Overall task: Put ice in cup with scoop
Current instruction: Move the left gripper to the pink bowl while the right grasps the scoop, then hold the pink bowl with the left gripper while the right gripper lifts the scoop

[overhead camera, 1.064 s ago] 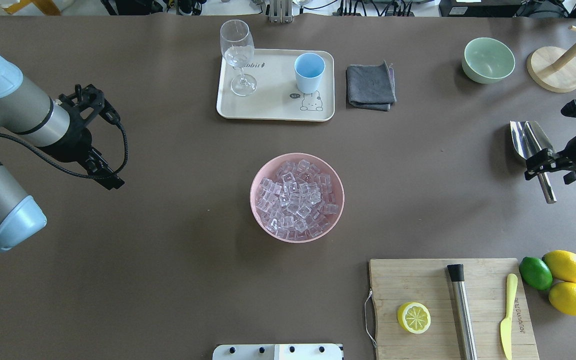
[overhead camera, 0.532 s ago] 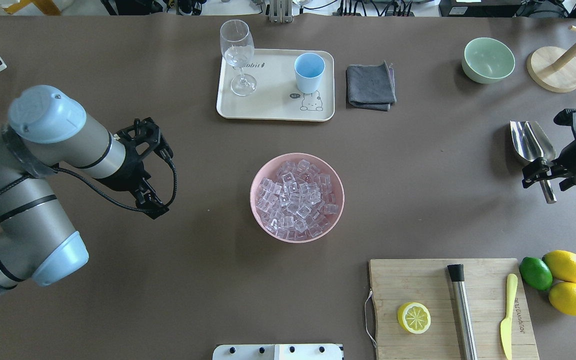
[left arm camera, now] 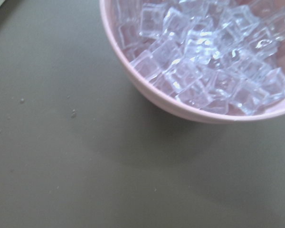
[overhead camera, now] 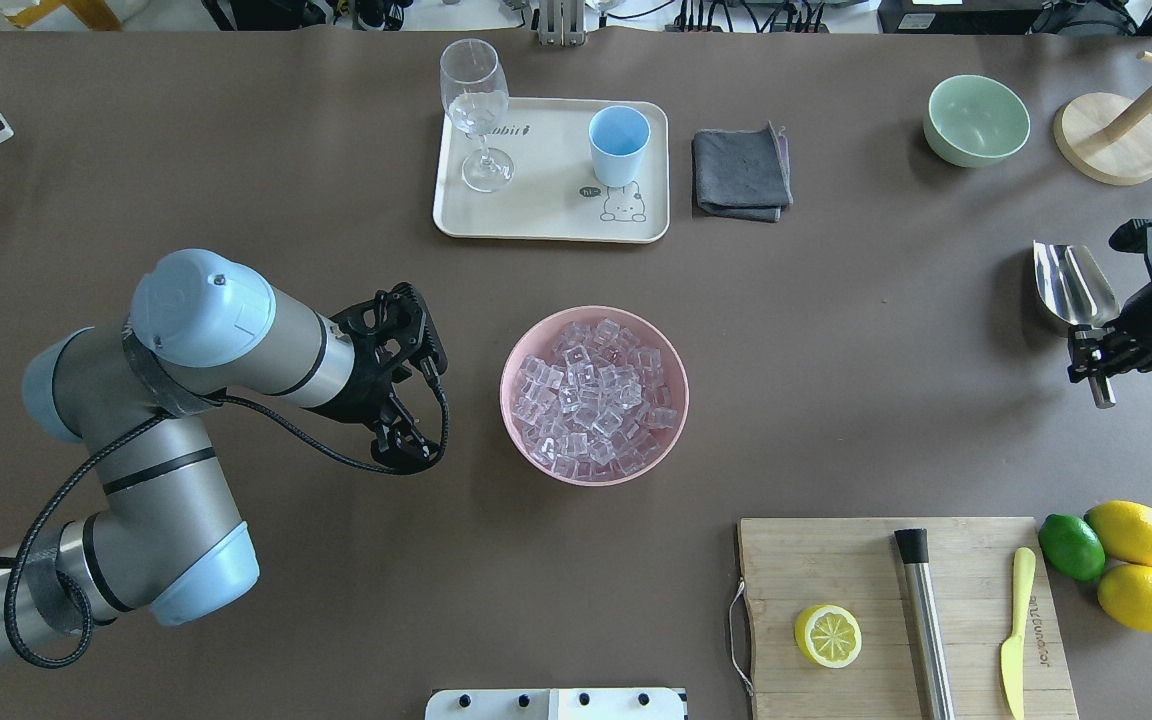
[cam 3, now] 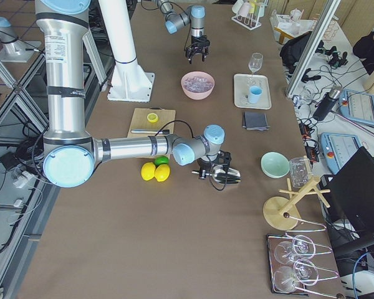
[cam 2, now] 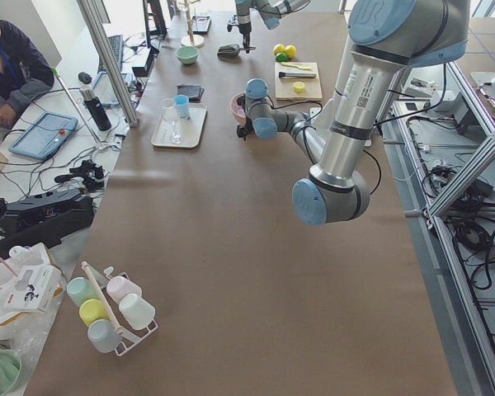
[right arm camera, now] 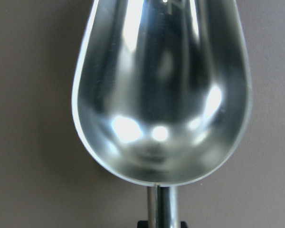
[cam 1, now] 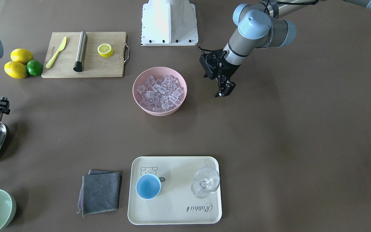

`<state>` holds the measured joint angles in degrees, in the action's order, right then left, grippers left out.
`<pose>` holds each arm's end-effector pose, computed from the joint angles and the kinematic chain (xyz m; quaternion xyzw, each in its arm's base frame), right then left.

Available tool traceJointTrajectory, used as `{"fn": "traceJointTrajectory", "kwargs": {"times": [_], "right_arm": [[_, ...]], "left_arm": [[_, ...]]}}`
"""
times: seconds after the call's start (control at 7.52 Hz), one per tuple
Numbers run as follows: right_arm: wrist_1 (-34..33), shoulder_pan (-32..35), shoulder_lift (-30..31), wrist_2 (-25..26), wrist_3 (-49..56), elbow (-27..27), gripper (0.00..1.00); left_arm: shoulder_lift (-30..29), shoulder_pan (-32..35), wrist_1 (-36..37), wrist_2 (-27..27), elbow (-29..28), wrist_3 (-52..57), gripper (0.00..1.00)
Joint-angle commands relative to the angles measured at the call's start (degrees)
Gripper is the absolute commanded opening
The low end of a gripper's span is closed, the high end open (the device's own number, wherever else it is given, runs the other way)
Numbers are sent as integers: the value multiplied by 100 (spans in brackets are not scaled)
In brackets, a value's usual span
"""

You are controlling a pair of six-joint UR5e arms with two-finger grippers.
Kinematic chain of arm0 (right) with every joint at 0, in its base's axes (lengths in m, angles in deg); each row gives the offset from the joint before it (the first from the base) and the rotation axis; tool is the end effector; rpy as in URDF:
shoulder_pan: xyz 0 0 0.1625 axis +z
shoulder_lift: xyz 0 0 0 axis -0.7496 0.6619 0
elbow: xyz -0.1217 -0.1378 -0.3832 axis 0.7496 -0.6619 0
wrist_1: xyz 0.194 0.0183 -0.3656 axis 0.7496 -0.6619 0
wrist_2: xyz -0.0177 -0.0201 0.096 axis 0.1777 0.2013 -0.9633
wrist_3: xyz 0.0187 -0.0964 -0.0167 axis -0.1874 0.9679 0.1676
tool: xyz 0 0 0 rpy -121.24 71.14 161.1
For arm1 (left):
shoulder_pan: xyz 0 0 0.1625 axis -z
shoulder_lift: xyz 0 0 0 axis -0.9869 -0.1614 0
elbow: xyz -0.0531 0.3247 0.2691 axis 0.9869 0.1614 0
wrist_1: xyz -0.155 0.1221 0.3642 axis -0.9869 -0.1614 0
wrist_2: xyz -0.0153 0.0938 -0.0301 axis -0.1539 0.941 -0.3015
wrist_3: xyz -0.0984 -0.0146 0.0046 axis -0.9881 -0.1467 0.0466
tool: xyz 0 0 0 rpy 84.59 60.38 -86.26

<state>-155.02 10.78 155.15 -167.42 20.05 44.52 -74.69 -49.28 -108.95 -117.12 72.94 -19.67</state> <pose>-0.1974 -0.4719 0.6223 -0.0603 -0.3605 0.0296 0.9304 0.4807 -0.4018 0.2824 0.3030 0.4168 0.4589 0.7238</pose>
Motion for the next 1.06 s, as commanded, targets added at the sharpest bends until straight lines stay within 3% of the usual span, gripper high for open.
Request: {"fn": "traceJointTrajectory", "kwargs": {"times": [0.0, 0.53, 0.93], "right_arm": [[-93, 17, 54, -67, 174, 299, 0], [-384, 52, -51, -23, 332, 1458, 0], [-393, 52, -322, 29, 1982, 1961, 0]], "left_arm": [[-38, -137, -1062, 15, -265, 16, 98], [-422, -180, -2767, -21, -1484, 843, 98], [-503, -181, -3349, -65, -1899, 869, 98]]}}
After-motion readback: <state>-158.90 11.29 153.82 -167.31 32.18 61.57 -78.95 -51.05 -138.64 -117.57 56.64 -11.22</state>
